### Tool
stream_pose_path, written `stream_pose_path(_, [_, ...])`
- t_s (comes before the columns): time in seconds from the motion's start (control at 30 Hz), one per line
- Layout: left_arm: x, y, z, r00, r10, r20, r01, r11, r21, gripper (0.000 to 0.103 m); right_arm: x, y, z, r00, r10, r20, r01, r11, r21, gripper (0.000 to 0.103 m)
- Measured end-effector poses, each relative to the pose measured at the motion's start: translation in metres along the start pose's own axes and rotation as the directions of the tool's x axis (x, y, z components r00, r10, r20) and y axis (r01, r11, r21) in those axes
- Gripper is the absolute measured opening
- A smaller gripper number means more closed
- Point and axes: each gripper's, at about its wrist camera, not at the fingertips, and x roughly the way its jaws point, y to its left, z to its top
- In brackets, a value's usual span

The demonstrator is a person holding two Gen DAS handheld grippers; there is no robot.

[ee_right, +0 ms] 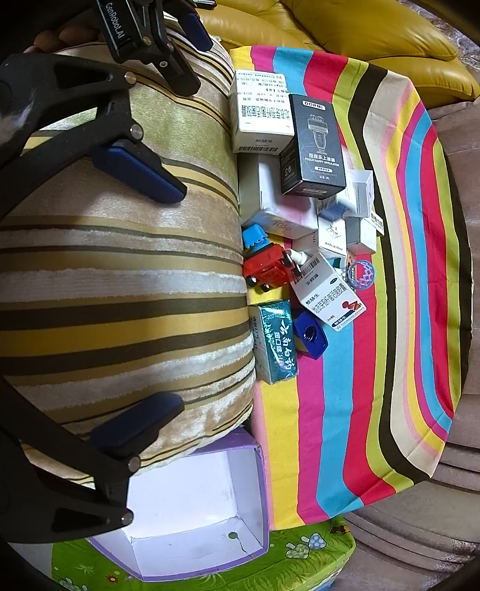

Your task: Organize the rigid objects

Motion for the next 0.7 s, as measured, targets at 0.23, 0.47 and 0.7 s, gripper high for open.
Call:
stream_pose_path(0.23, [0.001,-0.004,0.002,1.0,0.004,0.002,-0.004,1.0,-0.003,0.103,-0.001,-0.001,0.002,1.0,0.007,-0.001,-0.007,1.0,0.001,0.103])
stream_pose_path(0.47, [-0.001,-0.002,0.002,1.0,-0.013,0.019,0.013,1.0,-0.022,0.103,0.001,-0.008,0.005,0.998,0.053,-0.025,-0.054,0.998,-0.026,0.103])
stream_pose_path(0.7, [-0.01,-0.013,0.006,0.999,0.002,0.039,-0.003,1.0,0.019,0.103,0.002,-0.013,0.005,0.996,0.091,-0.009,-0.091,0.995,-0.029,0.103])
